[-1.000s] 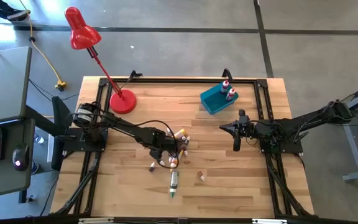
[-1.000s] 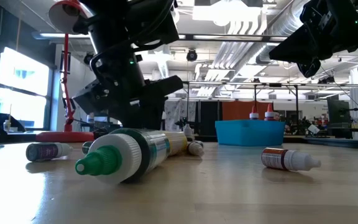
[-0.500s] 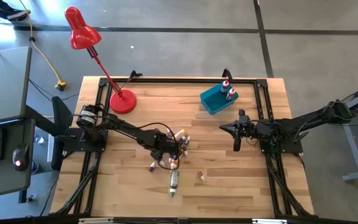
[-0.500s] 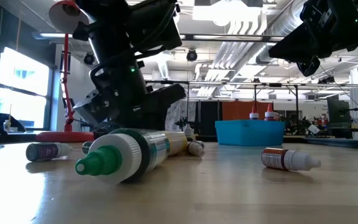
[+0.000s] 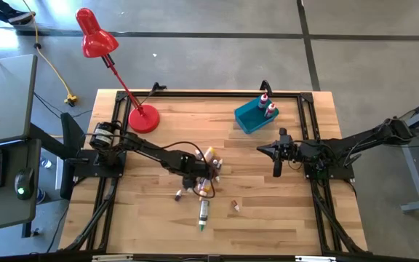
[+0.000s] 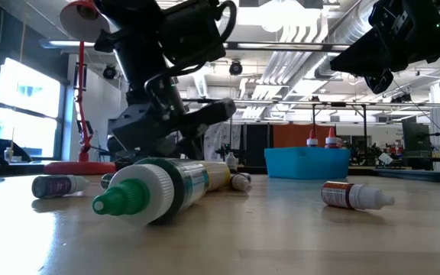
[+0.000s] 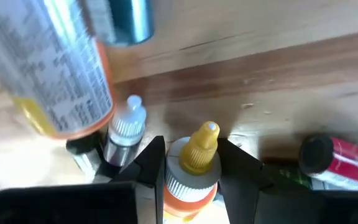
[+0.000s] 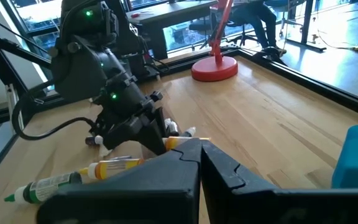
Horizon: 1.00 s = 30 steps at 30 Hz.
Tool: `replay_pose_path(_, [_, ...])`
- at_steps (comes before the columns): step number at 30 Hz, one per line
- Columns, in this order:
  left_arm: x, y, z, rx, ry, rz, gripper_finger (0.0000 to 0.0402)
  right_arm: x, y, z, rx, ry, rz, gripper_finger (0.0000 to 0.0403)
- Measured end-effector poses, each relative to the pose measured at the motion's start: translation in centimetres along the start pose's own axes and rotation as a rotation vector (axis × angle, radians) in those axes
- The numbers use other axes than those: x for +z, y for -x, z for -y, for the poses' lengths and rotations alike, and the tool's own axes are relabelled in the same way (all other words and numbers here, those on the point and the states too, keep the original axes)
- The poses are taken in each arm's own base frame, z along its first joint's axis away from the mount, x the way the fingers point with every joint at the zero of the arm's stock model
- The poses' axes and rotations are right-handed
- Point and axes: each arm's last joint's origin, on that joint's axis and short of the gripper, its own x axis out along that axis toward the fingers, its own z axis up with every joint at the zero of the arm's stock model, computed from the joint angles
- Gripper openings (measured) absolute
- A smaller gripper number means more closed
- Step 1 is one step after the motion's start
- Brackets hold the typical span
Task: Pick & Place food coloring
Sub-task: Put the top yellow food coloring bottle into the blue bin
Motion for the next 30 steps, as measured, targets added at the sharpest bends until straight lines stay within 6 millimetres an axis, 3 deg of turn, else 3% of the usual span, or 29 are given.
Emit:
replay_pose_path(8, [0.0,0.7,-1.1,0.116,0.238,-0.017,0.0095,0.0,0.0,0.0,-0.001,0.000,0.000,0.0000])
replay_pose_path(17, [-2.2,5.0,-2.0,0.276,0.580,-0.033,0.0101,0.1,0.0,0.0,0.001,-0.003,0.008,0.0000])
replay_pose_path(24, [-7.3,10.0,-3.6,0.677,0.923,0.057,0.0102,0.2,0.0,0.0,0.000,-0.016,0.025,0.0000])
replay_pose_path(27, [-10.8,11.1,-3.9,0.886,1.143,0.276,0.0102,0.2,0.0,0.0,-0.005,-0.038,0.022,0.0000])
replay_pose_path(30, [-14.5,10.8,-3.3,1.000,1.347,0.550,0.0103,0.1,0.1,-0.1,0.047,-0.037,-0.002,0.0000])
